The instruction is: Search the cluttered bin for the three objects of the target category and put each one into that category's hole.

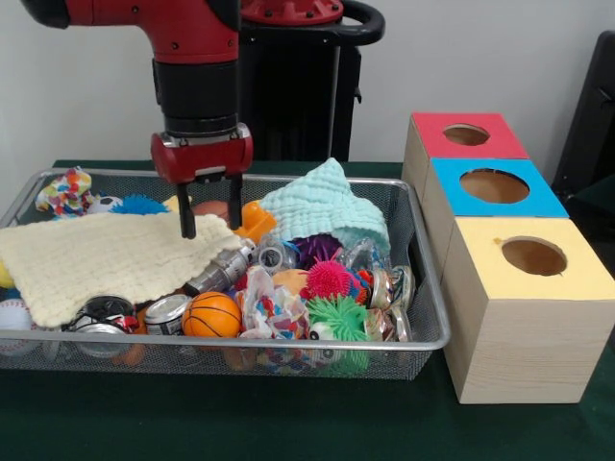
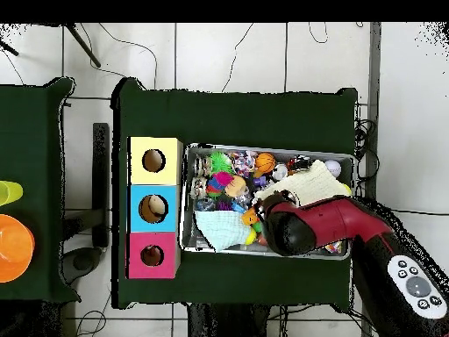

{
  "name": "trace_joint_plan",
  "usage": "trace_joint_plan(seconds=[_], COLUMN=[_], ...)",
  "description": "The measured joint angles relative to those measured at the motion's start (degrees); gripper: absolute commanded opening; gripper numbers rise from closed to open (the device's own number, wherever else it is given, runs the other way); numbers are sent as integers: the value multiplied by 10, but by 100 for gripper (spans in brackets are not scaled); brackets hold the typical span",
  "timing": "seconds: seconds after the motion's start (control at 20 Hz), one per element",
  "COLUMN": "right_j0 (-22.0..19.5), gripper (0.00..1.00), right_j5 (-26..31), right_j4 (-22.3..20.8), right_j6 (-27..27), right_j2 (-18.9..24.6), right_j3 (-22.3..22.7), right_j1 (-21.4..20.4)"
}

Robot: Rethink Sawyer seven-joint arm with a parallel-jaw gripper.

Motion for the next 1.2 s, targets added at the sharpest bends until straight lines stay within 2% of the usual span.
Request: trace_joint_plan(seconds=[0.45,0.7,0.95,1.2], right_j0=[5,6,12,23], gripper=[100,100,100,100], right_j5=[2,21,48,50], right_j4=[-8,-15,-33,-56], right_j6=[-3,-23,-44,-44], right_j2=[0,0,-3,-11], right_j3=[-4,-7,-8,-8], right_j1=[0,-2,-9,-13])
